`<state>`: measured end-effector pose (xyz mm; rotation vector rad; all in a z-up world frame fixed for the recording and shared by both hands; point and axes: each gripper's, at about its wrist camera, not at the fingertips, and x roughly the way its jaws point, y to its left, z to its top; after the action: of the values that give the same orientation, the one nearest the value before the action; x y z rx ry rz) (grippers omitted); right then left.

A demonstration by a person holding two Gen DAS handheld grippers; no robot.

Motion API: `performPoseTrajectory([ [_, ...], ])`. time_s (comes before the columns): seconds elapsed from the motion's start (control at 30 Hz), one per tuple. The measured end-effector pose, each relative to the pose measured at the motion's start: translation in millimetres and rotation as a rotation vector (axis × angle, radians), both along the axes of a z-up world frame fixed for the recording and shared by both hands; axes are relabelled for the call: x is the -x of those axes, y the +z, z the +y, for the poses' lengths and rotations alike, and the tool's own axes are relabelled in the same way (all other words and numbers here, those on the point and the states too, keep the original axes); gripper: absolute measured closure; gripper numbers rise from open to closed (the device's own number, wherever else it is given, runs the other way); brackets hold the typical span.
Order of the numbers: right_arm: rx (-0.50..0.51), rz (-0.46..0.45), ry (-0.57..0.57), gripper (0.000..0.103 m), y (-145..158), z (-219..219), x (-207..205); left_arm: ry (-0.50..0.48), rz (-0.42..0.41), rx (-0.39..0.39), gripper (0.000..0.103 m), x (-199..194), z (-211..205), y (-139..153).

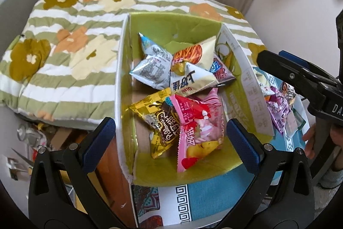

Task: Organize snacks
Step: 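Carry both bags over the yellow box and release them inside, then move both tools back toward the remaining snack bags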

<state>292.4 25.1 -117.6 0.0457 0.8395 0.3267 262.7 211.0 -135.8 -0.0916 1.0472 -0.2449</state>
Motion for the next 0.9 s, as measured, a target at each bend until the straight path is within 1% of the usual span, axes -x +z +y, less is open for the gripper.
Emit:
performPoseTrajectory([
  [0.13, -0.002, -0.024, -0.007, 0.003, 11, -3, 13, 0.018, -0.056, -0.058, 0.0, 16, -5, 18],
  [0.2, -0.007, -0.035, -0.015, 0.003, 18, -6, 21, 0.03, -0.086, -0.072, 0.0, 24, -9, 27],
  [0.27, -0.013, -0.061, -0.025, 0.003, 25, -12, 31, 0.047, -0.112, -0.081, 0.0, 33, -13, 35],
  [0.33, -0.01, -0.087, -0.031, 0.0, 30, -19, 42, 0.061, -0.131, -0.086, 0.0, 44, -20, 41],
  [0.43, -0.004, -0.121, -0.053, 0.001, 38, -33, 58, 0.064, -0.141, -0.084, 0.0, 55, -33, 46],
  [0.6, 0.004, -0.161, -0.086, 0.001, 48, -72, 87, 0.059, -0.165, -0.074, 0.0, 78, -68, 52],
  [0.77, 0.022, -0.185, -0.123, 0.001, 55, -120, 112, 0.025, -0.181, -0.058, 0.0, 94, -118, 55],
  [0.9, 0.043, -0.181, -0.154, 0.0, 57, -166, 134, -0.007, -0.202, -0.051, 0.0, 108, -165, 56],
])
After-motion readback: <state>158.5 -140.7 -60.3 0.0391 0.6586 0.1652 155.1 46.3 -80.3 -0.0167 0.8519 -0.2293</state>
